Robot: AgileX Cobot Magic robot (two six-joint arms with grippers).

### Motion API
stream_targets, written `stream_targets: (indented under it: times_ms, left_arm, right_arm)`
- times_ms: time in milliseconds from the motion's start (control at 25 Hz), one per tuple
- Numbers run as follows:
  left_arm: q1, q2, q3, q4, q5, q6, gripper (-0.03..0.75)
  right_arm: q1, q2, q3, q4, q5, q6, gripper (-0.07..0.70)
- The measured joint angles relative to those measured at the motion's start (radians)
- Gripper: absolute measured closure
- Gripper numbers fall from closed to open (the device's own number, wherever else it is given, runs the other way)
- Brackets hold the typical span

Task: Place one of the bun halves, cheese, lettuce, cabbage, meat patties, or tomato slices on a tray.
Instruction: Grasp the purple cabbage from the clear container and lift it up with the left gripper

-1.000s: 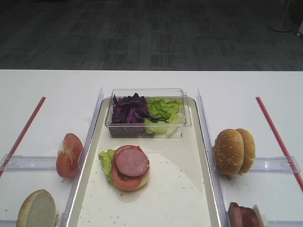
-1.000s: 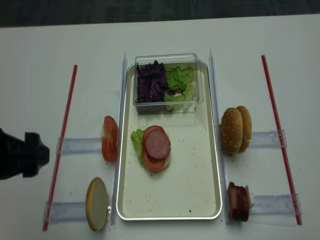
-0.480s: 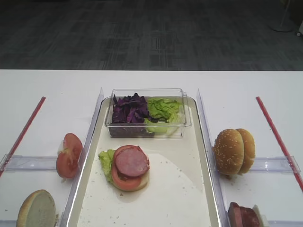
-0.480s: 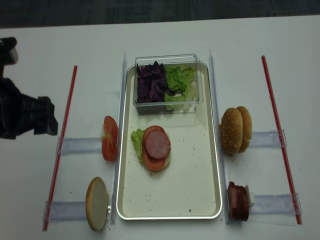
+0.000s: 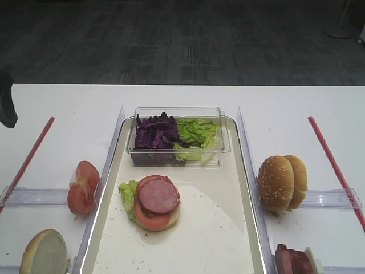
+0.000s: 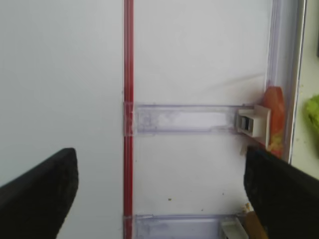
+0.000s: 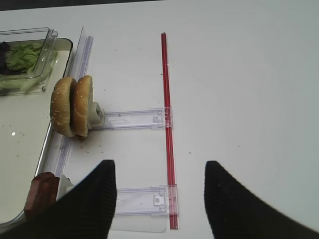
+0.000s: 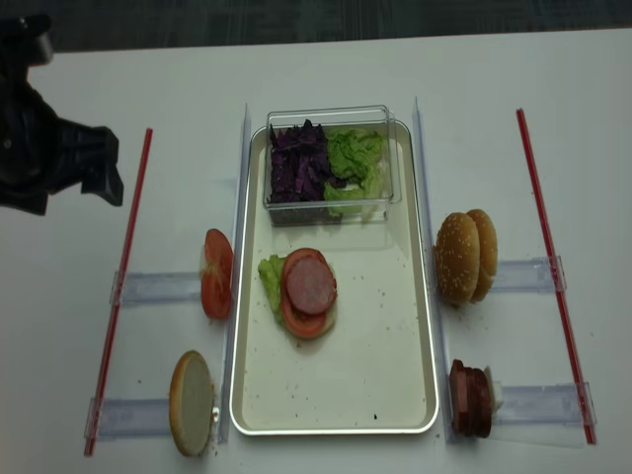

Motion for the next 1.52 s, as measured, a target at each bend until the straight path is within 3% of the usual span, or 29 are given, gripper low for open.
stream_targets:
  times_ms: [680, 800, 1000, 1160, 1520]
  left_arm:
    - [0.000, 0.348, -0.333, 0.024, 0.018, 0.014, 0.097]
    - [0.000, 0.386, -0.374, 0.024, 0.052, 0.010, 0.097]
    - [-0.013, 0.394, -0.388, 0.026, 0.062, 0.000, 0.097]
    - [-0.073, 0.394, -0.388, 0.041, 0.047, -0.042, 0.097]
    - [-0.279, 0.401, -0.390, 0.099, -0.010, -0.215, 0.097]
  right_arm:
    - [0.000, 0.000, 0.000, 0.000, 0.000, 0.000, 0.204]
    - [0.000, 0.000, 0.000, 0.000, 0.000, 0.000, 0.204]
    - [0.000, 0.000, 0.000, 0.000, 0.000, 0.000, 0.204]
    - [0.000, 0.000, 0.000, 0.000, 0.000, 0.000, 0.205]
    - [0.000, 0.000, 0.000, 0.000, 0.000, 0.000, 0.205]
